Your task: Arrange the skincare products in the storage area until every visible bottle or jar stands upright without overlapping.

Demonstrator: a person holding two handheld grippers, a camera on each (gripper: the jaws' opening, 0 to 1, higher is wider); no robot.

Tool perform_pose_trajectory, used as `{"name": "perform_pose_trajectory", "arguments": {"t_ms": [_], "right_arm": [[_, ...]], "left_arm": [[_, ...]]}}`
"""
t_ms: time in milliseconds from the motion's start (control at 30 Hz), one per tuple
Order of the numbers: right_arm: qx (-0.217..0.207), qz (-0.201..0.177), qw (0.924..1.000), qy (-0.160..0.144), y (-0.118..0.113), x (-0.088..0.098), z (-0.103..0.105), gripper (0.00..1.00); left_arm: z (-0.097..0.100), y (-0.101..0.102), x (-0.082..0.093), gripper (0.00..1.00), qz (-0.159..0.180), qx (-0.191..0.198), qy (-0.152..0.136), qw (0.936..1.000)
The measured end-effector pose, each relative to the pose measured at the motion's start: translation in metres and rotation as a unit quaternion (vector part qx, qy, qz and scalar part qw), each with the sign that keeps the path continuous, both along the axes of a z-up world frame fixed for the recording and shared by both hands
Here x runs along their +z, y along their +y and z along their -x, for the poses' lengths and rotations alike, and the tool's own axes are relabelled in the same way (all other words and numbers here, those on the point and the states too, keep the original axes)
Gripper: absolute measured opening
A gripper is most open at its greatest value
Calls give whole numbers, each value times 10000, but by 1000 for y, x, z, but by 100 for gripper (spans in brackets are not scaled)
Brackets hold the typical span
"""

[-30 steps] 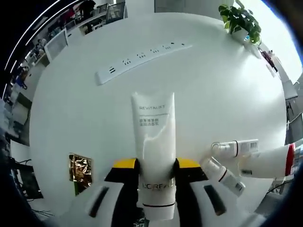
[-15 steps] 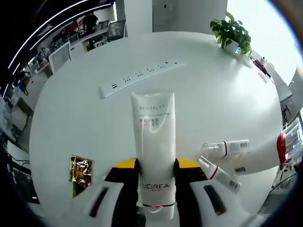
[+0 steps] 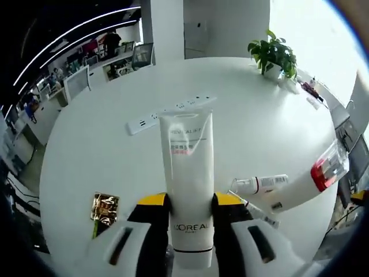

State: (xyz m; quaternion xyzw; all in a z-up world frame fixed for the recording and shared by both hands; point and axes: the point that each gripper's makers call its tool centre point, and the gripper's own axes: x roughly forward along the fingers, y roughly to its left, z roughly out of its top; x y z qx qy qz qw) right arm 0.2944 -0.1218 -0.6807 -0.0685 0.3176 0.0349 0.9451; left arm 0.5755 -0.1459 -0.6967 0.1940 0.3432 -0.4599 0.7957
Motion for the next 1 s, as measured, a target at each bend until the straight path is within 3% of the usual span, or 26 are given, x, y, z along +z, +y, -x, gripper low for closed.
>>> {"name": "perform_pose_trajectory", "arguments": {"t_ms": [733,1000], "right_arm": [[377,-192,9991,-56,19,2,-2,93],[332,-531,9980,-82,21,3,0,89]], "left_arm": [[41,30,60,31,1026,-97,-337,9941],[65,42,87,31,1363,-214,-545,9889]]}}
